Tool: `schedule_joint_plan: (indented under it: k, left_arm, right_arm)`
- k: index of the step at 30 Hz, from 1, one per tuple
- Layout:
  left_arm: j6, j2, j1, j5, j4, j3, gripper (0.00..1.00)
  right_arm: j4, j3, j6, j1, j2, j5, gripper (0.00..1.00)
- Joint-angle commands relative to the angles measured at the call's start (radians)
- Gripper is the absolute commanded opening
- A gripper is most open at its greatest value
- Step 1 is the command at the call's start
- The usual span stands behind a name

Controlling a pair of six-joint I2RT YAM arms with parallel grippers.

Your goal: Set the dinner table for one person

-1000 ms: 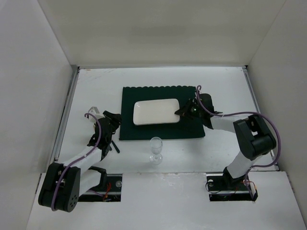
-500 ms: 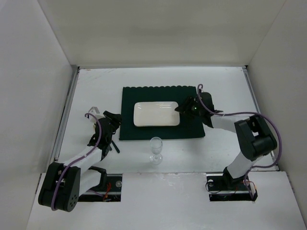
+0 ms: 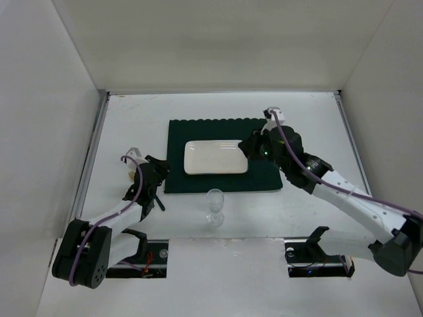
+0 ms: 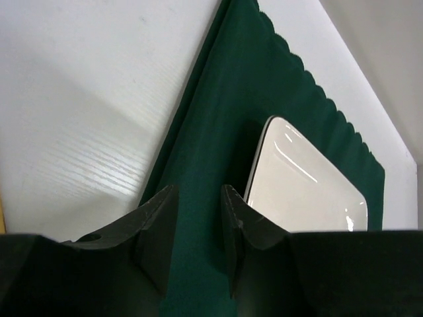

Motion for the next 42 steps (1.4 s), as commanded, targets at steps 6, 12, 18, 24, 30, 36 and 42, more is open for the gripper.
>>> schedule_joint_plan:
  k: [6,12,18,24,30,36,42]
  left_arm:
    - [0.034,-0.007,-0.048,-0.023,0.038,0.029,0.25]
    - [0.042,-0.059,-0.06,-0.043,0.032,0.016,0.29]
    - [0.048,-0.131,-0.061,-0.069,0.025,-0.006,0.37]
    - [0.046,-0.165,-0.051,-0.071,0.012,-0.017,0.39]
    - [0.039,-0.128,-0.055,-0.062,0.012,-0.007,0.4]
    - [0.034,-0.113,-0.052,-0.051,0.015,-0.003,0.4]
    - [0.033,-0.122,-0.046,-0.046,0.012,-0.006,0.4]
  right_arm:
    - [-0.477,0.286,-0.164,0.289,-0.038,0.122,0.18]
    - [-0.704,0.501,-0.207,0.438,0.083,0.151,0.37]
    - [-0.818,0.622,-0.254,0.526,0.223,0.173,0.41]
    - [-0.841,0.639,-0.267,0.53,0.272,0.174,0.41]
    - [-0.852,0.636,-0.268,0.541,0.307,0.164,0.41]
    - [-0.833,0.636,-0.268,0.549,0.34,0.138,0.4]
    - [-0.82,0.634,-0.27,0.553,0.364,0.121,0.29]
